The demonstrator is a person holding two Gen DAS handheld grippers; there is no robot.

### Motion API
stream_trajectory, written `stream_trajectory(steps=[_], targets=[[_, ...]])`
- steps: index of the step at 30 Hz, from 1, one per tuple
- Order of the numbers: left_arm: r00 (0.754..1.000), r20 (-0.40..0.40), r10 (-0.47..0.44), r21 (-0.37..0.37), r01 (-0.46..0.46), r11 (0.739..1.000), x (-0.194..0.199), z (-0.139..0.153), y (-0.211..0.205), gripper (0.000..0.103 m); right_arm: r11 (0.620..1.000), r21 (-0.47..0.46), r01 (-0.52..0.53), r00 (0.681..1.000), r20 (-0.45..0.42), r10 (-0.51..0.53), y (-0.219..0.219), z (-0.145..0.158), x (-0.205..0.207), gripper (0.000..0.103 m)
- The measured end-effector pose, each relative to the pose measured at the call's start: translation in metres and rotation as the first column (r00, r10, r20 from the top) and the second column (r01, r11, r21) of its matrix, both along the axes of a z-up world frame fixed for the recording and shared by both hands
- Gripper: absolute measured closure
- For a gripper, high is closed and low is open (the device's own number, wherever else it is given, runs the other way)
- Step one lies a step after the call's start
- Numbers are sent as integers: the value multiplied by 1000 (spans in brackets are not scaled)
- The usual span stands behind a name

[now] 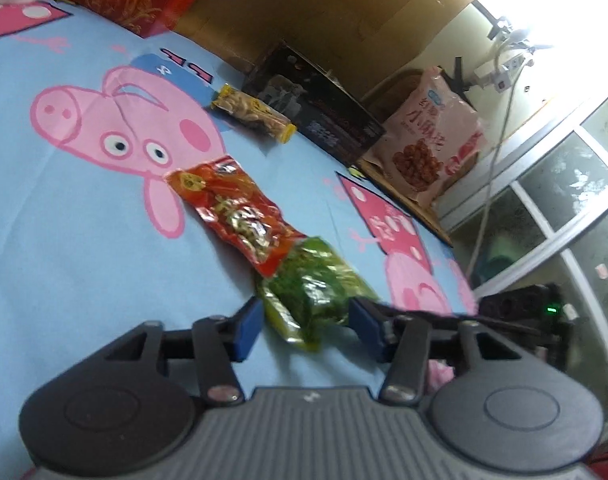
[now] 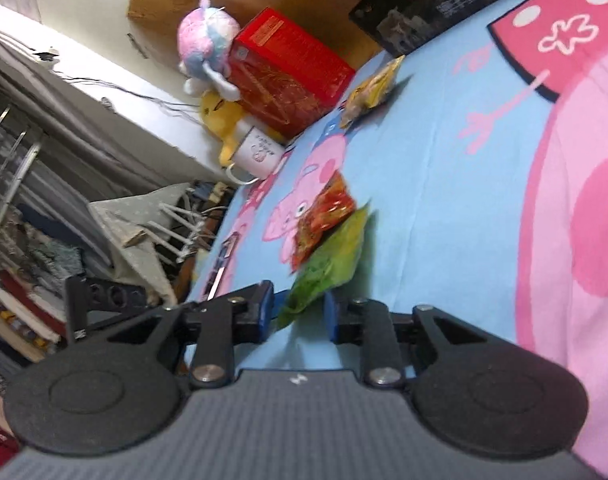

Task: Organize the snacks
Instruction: 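Move the left gripper to the clear green vegetable bag, then grasp the clear green vegetable bag with the left gripper and lift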

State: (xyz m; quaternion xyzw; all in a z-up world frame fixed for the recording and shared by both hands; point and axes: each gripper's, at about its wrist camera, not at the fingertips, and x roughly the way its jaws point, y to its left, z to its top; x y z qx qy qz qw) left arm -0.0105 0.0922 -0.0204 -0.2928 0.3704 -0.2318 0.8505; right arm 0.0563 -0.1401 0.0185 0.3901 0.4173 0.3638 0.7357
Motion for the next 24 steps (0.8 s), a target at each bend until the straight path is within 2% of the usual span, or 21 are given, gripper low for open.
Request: stream_trajectory(steps=[2, 5, 7, 10, 14, 21, 23, 24], targets=[[1000, 3, -6, 0, 6, 1000, 0, 1, -1, 46, 1000, 3, 13, 999, -42, -13, -2, -6, 4, 95], [1000, 5, -9, -16, 9, 1000, 0, 1, 1, 38, 999, 23, 26, 999, -40, -25, -8, -5, 2, 96], [1000, 15, -7, -39, 8, 999, -1, 2, 4, 23, 997, 74, 34, 998, -47, -31, -14, -6, 2, 97], [1000, 26, -17, -96, 19, 995, 0, 5, 8, 22, 988, 144, 50, 998, -51, -43, -23, -2, 2, 98], [1000, 25, -15, -162, 19, 987, 2, 6, 10, 13, 973, 221, 61, 997, -49, -52, -32, 5, 4, 98], [1000, 18, -20, -292, 25, 956, 12, 4, 13, 13, 943, 328, 47, 997, -71, -25, -33, 7, 10, 98], [999, 27, -23, -308, 30, 951, 15, 6, 12, 23, 936, 349, 41, 997, -73, -17, -33, 6, 11, 98], [999, 30, -26, -307, 34, 951, 17, 8, 10, 36, 934, 356, 38, 997, -73, -13, -33, 6, 12, 98]])
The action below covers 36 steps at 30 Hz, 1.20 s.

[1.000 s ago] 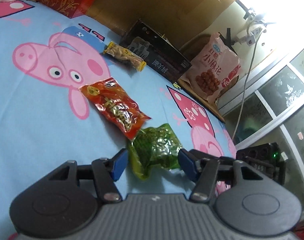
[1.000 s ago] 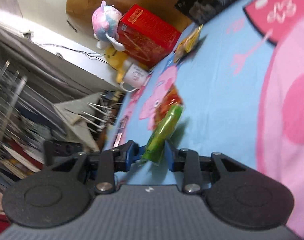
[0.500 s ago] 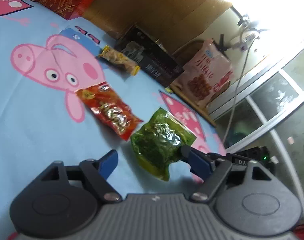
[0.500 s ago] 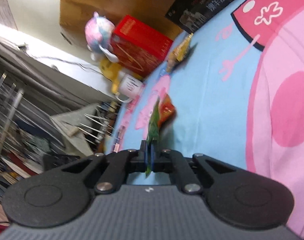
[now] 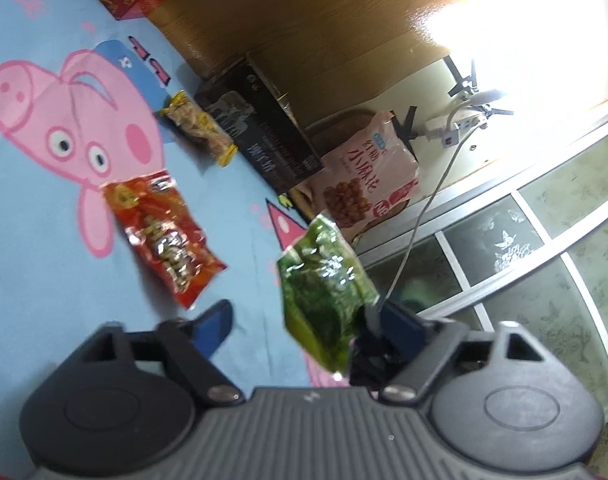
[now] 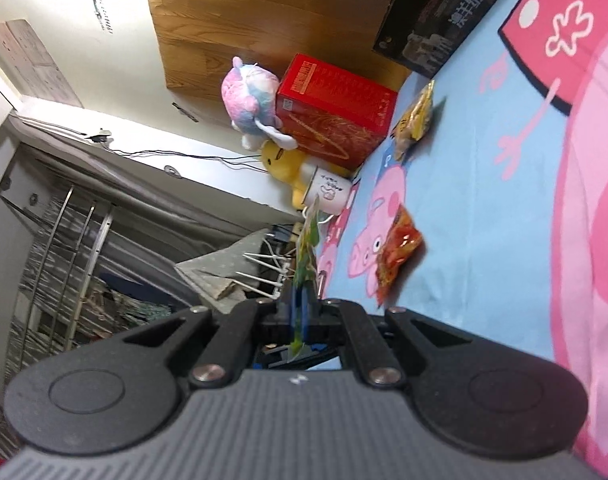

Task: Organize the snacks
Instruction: 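Grasp the clear green vegetable bag with the left gripper and lift, then release the green vegetable bag into the black tin box, then move the left gripper to the yellow-ended peanut bag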

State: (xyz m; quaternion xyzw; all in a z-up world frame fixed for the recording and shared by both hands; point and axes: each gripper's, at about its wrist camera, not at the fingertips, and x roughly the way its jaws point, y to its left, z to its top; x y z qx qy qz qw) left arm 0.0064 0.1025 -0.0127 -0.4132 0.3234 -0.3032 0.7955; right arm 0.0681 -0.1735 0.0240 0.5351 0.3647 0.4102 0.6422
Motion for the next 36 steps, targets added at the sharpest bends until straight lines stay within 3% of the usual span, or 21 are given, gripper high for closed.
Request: stream_trajectory(steps=[1, 3, 4, 13, 22, 27, 29, 31, 32, 36], targets=[[1000, 0, -7, 4, 7, 1000, 2, 1, -2, 50, 1000, 3, -4, 1000, -1, 4, -1, -1, 1, 98], [1000, 0, -19, 24, 19, 1000, 8, 3, -6, 62, 1000, -6, -12, 1000, 1, 12, -4, -1, 4, 98], [1000, 5, -14, 40, 14, 999, 9, 5, -8, 64, 1000, -15, -14, 1000, 5, 14, -4, -1, 6, 98], [995, 90, -45, 210, 25, 977, 56, 49, -21, 64, 994, -108, 27, 995, 102, -16, -13, 17, 37, 98], [979, 189, -75, 370, 0, 929, 183, 102, -53, 60, 945, -239, 225, 954, 250, -164, -26, 44, 124, 97], [985, 173, 17, 417, -88, 904, 255, 101, -68, 51, 865, -367, 343, 912, 350, -213, -22, 49, 180, 94], [986, 158, 55, 458, -123, 880, 273, 94, -75, 50, 802, -442, 403, 886, 407, -221, -16, 47, 194, 91], [988, 142, 67, 479, -128, 868, 279, 86, -78, 48, 711, -528, 465, 858, 466, -216, -11, 44, 199, 81], [988, 137, 68, 476, -126, 870, 277, 82, -78, 47, 689, -544, 479, 849, 487, -206, -9, 42, 198, 81], [980, 188, 71, 472, -154, 868, 250, 80, -72, 42, 658, -545, 519, 821, 531, -208, -12, 32, 173, 79]])
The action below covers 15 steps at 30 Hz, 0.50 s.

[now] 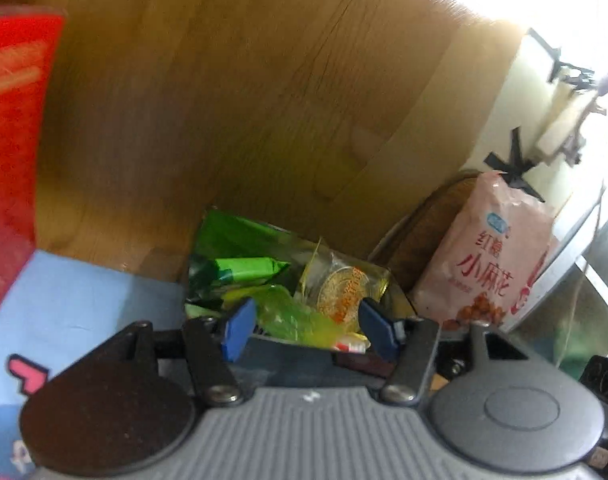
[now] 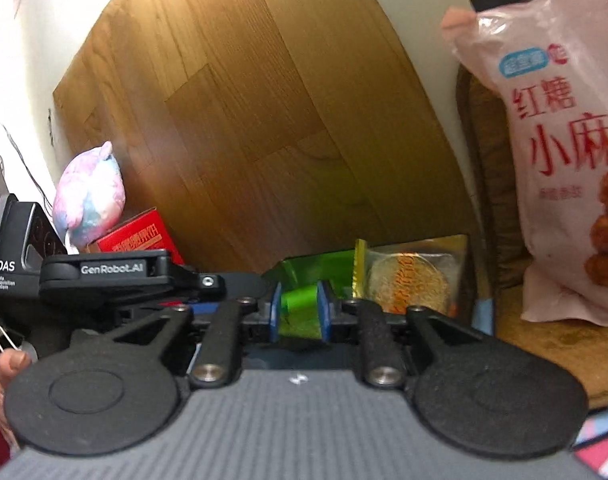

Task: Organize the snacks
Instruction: 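Move the left gripper to the yellow-ended peanut bag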

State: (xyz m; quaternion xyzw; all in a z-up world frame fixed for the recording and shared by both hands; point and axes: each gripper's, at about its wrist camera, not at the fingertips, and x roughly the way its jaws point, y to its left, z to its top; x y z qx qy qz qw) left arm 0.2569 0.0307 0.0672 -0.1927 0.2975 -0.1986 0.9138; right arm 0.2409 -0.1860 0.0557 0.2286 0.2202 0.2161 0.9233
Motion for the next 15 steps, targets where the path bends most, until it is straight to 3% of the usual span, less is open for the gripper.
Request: stream_trajectory(steps=[4, 6, 9, 12, 15], targets=[[1000, 12, 12, -71, -11, 997, -32, 1, 27, 39, 999, 37, -7, 1000, 20, 6, -1, -5, -31, 78], [998, 14, 68, -68, -67, 995, -52, -3, 45, 35, 998, 45, -50, 999, 8, 50, 7, -7, -41, 73], [987, -31, 157, -47, -158, 986, -71, -20, 69, 35, 988, 48, -145, 988, -53, 147, 26, -10, -46, 70], [974, -112, 197, -120, -210, 970, -81, -44, 89, 35, 976, 66, -205, 969, -127, 212, 43, -19, -45, 69], [965, -162, 206, -152, -231, 961, -81, -64, 91, 36, 977, 92, -191, 956, -209, 207, 55, -27, -36, 59]])
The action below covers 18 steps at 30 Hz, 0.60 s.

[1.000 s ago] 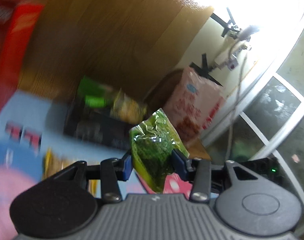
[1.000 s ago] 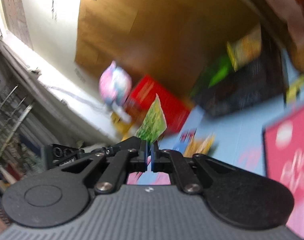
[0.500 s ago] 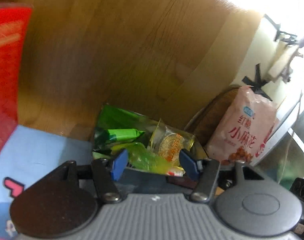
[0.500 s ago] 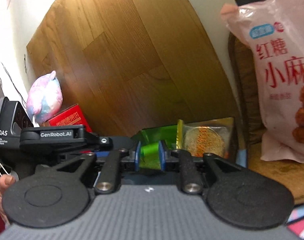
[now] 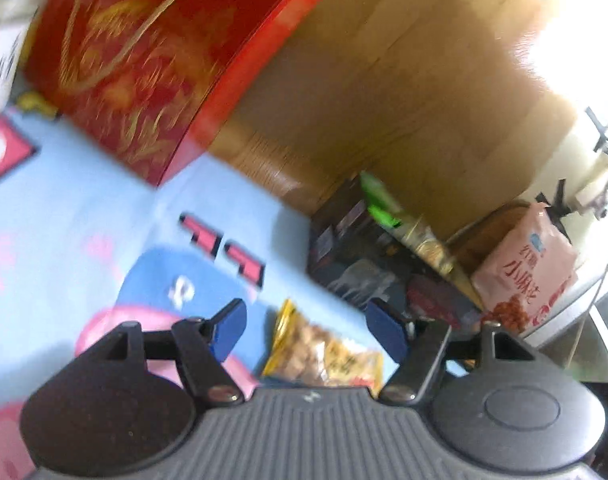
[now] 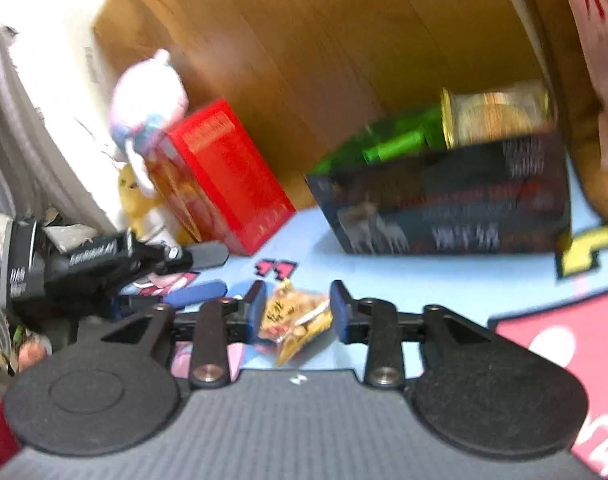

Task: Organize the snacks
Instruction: 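Move the left gripper to the yellow-ended peanut bag, then position the left gripper fingers around the peanut bag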

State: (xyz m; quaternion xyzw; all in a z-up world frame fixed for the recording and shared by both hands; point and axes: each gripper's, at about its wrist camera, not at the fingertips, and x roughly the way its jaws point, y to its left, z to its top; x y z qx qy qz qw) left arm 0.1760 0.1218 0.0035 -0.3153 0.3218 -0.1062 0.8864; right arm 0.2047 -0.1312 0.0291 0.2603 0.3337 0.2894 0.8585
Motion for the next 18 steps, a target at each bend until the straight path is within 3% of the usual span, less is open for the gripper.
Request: stream_trajectory(steps=[2, 5, 6, 7, 8, 13, 18], targets=[[1000, -10, -29, -17, 29, 999, 2, -9, -4, 36, 999, -4, 32, 998, -49, -32, 4, -4, 5, 53], [997, 9, -76, 14, 76, 997, 7, -16, -22, 36, 999, 29, 37, 990, -136, -32, 9, -16, 15, 54], [996, 22, -88, 45, 87, 995, 7, -15, -28, 36, 999, 36, 26, 990, -142, -20, 11, -20, 15, 56], [995, 31, -99, 73, 96, 993, 7, -15, -33, 36, 1000, 23, 20, 991, -133, -17, 12, -17, 13, 69], [994, 39, -104, 91, 100, 991, 5, -15, -36, 36, 1000, 14, 2, 992, -128, -1, 14, -16, 13, 71], [989, 39, -141, 55, 138, 989, 2, -18, -34, 47, 1000, 17, 16, 992, -122, -14, 10, -16, 7, 76], [977, 38, -212, 44, 210, 977, 1, -19, -43, 47, 998, 40, 47, 990, -136, -41, 0, -17, 2, 77]])
